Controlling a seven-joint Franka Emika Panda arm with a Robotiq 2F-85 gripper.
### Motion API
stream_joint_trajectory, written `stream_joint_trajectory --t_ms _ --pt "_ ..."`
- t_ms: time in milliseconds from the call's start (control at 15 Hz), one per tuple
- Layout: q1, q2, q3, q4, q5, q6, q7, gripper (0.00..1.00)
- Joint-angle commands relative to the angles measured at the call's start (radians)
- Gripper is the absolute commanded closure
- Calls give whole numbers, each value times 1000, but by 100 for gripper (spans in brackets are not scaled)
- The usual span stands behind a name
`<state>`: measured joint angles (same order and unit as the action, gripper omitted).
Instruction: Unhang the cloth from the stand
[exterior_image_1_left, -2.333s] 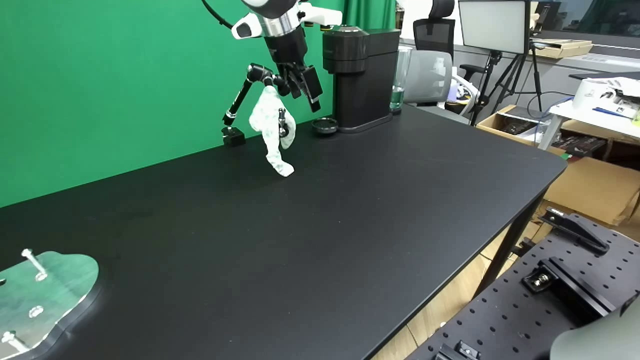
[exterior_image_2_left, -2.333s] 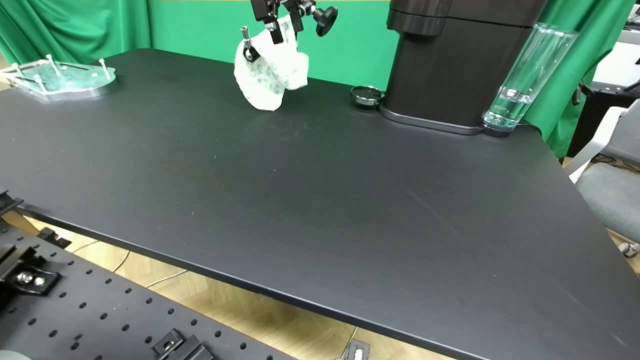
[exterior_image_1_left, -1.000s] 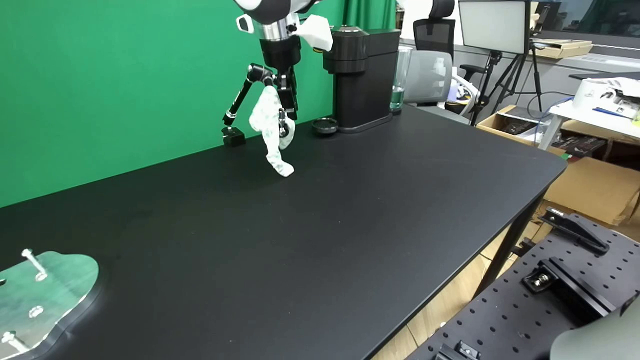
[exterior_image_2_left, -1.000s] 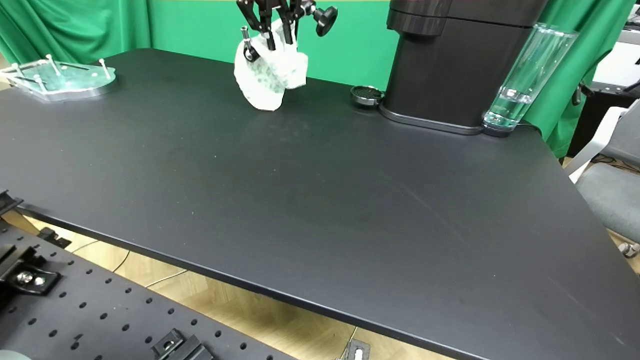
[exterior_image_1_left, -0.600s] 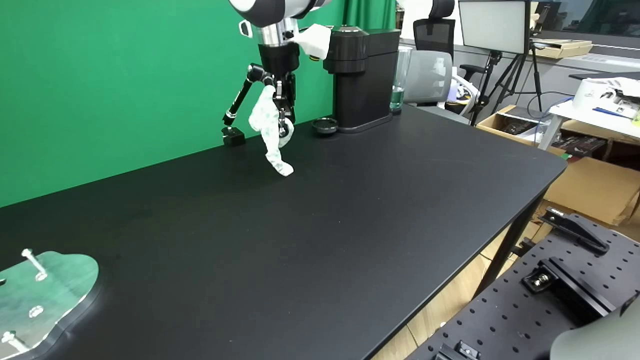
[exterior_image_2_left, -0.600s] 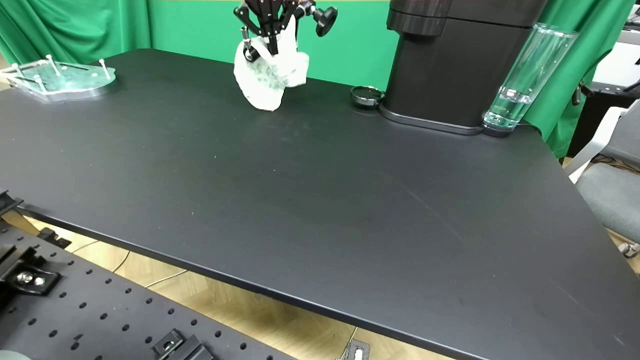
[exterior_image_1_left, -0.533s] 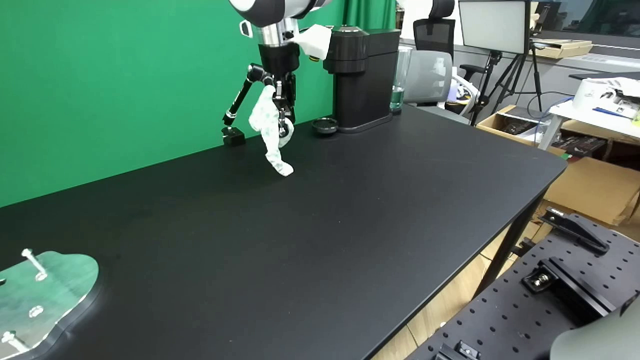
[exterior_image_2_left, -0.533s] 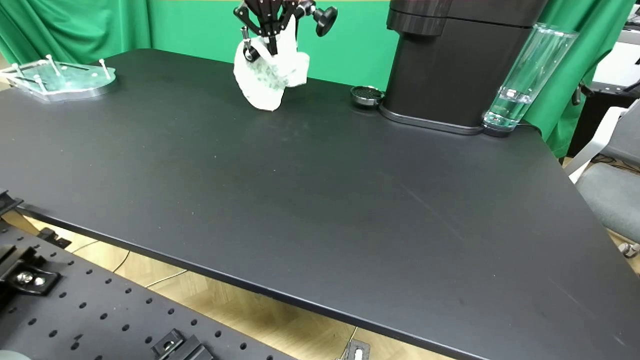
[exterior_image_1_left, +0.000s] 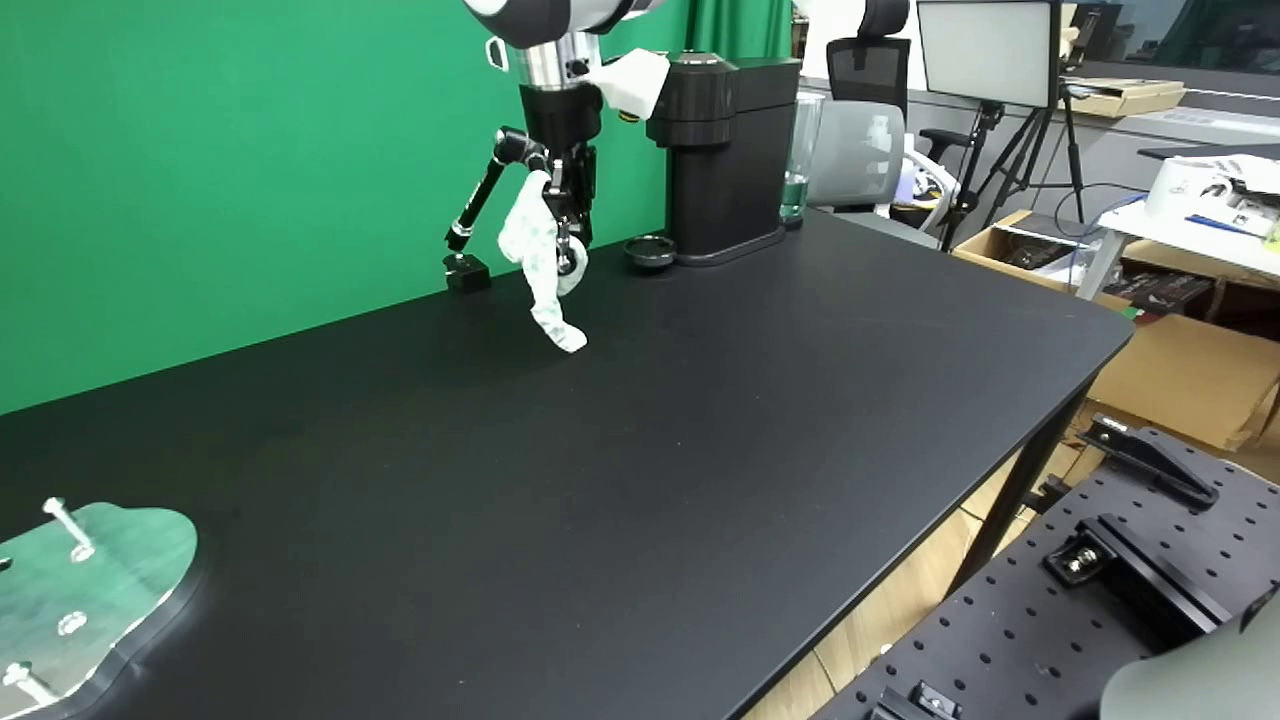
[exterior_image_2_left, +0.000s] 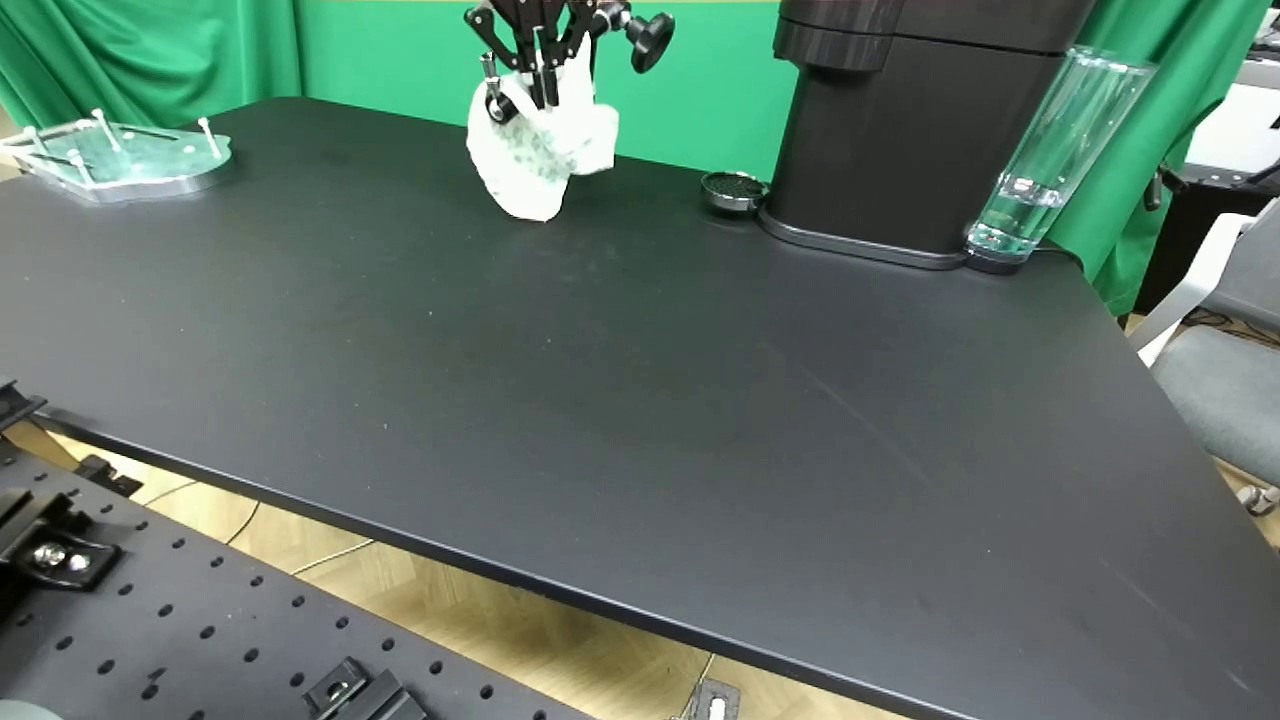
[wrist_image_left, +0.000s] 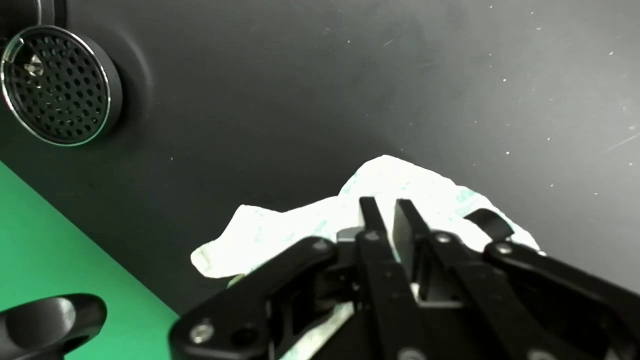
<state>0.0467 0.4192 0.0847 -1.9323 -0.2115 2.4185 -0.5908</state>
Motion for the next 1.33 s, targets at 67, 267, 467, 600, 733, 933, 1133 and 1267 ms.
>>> stream_joint_trajectory --t_ms 67,267,467,600,733,933,1133,1267 --pt "-16 -59 18 -45 0 -30 -8 48" --pt "-18 -84 17 -55 -5 -45 -32 28" --pt "-21 -108 27 -74 1 -90 -92 7" --pt "-18 -114 28 -90 -6 -92 -119 0" --pt "-14 -112 25 -100 -19 -80 -134 0" --pt "-11 -99 16 -106 -62 -62 -171 0" --pt "-12 -88 12 -113 -100 -24 -205 0" --pt "-7 -82 4 -124 -126 51 -177 0"
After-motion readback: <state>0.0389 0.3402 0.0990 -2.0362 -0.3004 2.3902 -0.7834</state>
